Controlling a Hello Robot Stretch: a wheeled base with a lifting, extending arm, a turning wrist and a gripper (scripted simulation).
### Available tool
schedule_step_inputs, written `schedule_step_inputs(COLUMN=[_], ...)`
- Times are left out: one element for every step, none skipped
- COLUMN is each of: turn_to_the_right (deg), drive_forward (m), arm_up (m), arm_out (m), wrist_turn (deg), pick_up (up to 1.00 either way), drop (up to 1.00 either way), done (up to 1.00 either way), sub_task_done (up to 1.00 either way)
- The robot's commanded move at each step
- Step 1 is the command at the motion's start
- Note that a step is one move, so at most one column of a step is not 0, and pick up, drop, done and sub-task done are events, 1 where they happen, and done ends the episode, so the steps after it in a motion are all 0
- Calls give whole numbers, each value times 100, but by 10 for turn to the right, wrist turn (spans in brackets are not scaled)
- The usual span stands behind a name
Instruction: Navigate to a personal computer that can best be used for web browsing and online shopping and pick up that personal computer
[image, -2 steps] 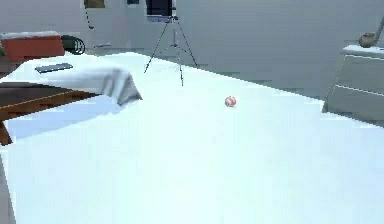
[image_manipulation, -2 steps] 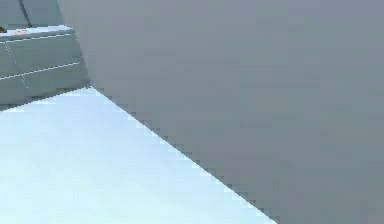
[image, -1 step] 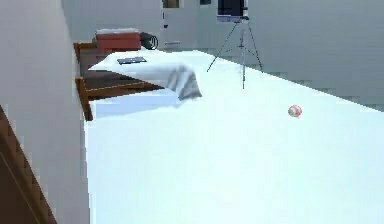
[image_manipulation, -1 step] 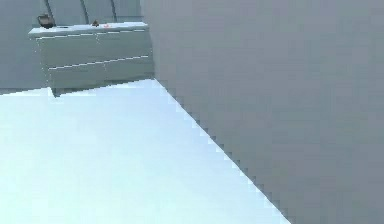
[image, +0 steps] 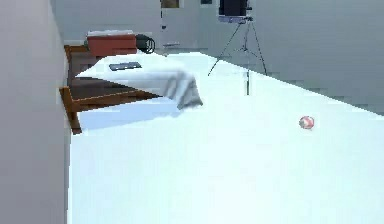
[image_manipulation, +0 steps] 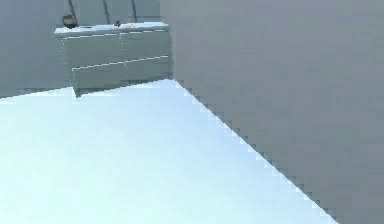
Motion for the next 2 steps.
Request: schedule_step_inputs(turn_to_the_right=[-240, 0], drive_forward=[0, 100], arm_up=[0, 0], arm_out=[0, 0], wrist_turn=[0, 0], pick_up=[0, 0], drop=[0, 0], done=[0, 0], sub_task_done=[0, 0])
